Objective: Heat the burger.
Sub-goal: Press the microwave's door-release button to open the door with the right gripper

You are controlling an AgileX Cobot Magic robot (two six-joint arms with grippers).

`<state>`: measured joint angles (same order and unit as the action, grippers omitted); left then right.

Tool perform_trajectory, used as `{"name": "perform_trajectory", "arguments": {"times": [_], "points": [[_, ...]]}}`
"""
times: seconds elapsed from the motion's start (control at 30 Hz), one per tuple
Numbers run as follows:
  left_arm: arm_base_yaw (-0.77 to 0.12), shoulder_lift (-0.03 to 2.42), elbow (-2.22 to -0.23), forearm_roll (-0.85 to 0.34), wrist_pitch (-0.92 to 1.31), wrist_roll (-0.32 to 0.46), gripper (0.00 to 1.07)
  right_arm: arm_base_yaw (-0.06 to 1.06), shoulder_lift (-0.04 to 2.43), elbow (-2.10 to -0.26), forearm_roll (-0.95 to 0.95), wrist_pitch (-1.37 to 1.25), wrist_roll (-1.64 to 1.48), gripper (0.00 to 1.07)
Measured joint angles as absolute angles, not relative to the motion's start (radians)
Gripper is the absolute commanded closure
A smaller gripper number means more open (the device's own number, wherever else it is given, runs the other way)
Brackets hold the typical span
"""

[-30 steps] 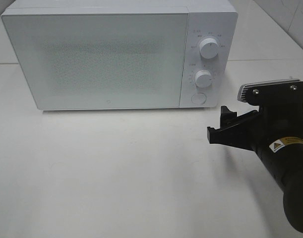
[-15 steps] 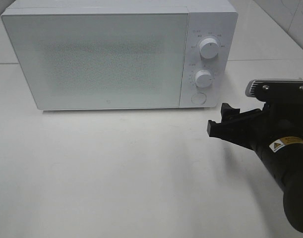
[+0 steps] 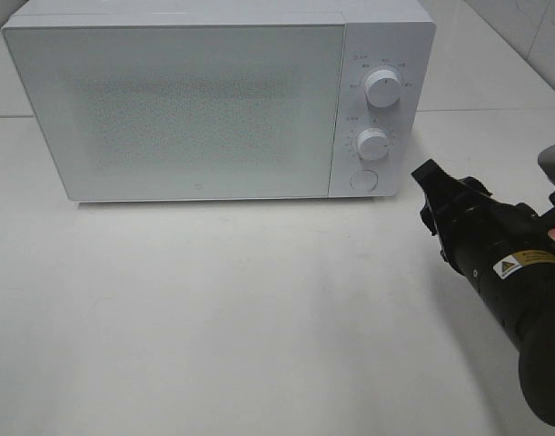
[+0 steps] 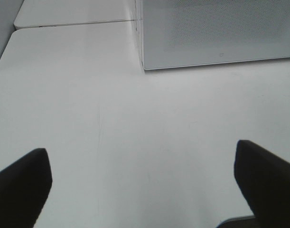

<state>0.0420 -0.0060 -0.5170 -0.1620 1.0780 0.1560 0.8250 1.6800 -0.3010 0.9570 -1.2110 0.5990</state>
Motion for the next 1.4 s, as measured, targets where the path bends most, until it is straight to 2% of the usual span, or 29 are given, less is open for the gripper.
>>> {"name": "perform_trajectory", "arguments": {"times": [0.1,0.17,0.2,0.27,0.3,0.37,0.43,0.73,1.03,1.4], "points": [[0.042,-0.006,-0.517,-0.162,1.078,0.156,0.09,0.825,1.68,-0.301,0.957,-1.211,0.636,0.72],[0.042,-0.006,-0.517,-0.162,1.078,0.156,0.09,0.825,1.68,-0.301,0.957,-1.211,0.791,0.88],[0.042,-0.006,-0.517,-0.162,1.078,0.156,0.09,0.825,1.68,-0.301,0.957,-1.211,0.791,0.88],[0.042,-0.006,-0.517,-0.162,1.078,0.156,0.09,0.825,1.68,-0.301,0.957,-1.211,0.875,0.97],[0.042,-0.006,-0.517,-0.162,1.078,0.156,0.09,0.825,1.68,-0.301,0.957,-1.211,0.875,0.97],[0.042,-0.006,-0.517,-0.162,1.078,0.156,0.09,0.825,1.68,-0.301,0.957,-1.201,0.947,1.05],[0.042,-0.006,-0.517,-0.162,1.078,0.156,0.09,0.825,1.68,-0.302,0.957,-1.192,0.97,1.07],[0.042,-0.006,-0.517,-0.162,1.078,0.156,0.09,0.825,1.681,-0.303,0.958,-1.158,1.159,1.07],[0.042,-0.006,-0.517,-0.162,1.078,0.156,0.09,0.825,1.741,-0.305,0.958,-1.158,1.228,1.07],[0.042,-0.006,-0.517,-0.162,1.078,0.156,0.09,0.825,1.826,-0.391,0.957,-1.157,1.255,1.07]]}}
